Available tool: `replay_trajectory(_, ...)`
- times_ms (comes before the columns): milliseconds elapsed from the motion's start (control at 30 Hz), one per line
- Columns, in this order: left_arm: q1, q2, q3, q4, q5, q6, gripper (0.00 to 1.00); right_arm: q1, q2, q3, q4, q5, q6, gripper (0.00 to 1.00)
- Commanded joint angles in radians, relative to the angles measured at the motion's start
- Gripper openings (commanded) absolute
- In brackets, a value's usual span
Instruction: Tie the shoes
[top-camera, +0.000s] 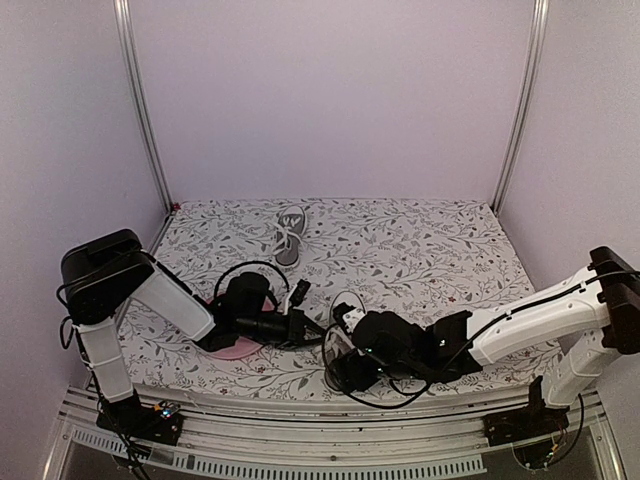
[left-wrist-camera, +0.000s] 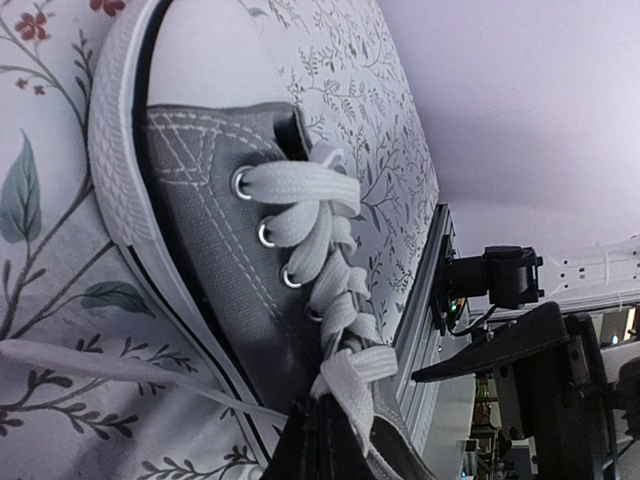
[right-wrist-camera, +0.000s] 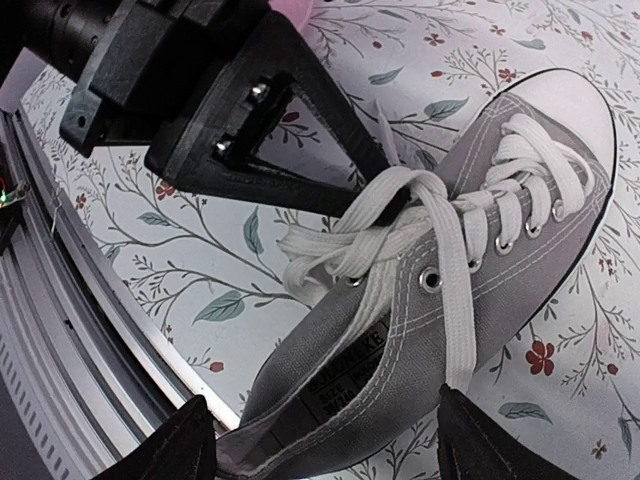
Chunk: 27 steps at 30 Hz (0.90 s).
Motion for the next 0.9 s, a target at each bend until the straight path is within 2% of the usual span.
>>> replay_trajectory(0,0.014,-0.006,0.017,-0.022,0.0,0.014,0.0,0.027,0.05,0.049,-0.107,0.074,0.094,0.78)
replay_trajectory(133,0.014,-0.009,0.021,-0.019,-0.008,-0.001,0.0,0.025,0.084,0.069,-0.187,0.149,0.137,0.79)
replay_trajectory(267,0.012,-0.012,0.017,-0.01,-0.028,-0.024,0.0,-0.018,0.044,0.043,-0.263,0.226,0.188,0.78)
replay_trajectory(500,-0.007,0.002,0.02,0.039,-0.054,-0.069,0.0,-0.1,-0.03,-0.003,-0.283,0.266,0.13,0.77)
replay_trajectory(567,-0.011,0.006,0.023,0.047,-0.06,-0.077,0.0,-0.104,-0.055,0.0,-0.265,0.243,0.106,0.77)
replay_trajectory(733,-0.012,0.007,0.015,0.064,-0.075,-0.089,0.0,-0.054,-0.174,-0.056,-0.08,0.088,-0.013,0.81)
replay_trajectory(867,-0.012,0.015,0.021,0.064,-0.073,-0.089,0.0,0.02,-0.112,-0.011,-0.083,0.085,0.034,0.83)
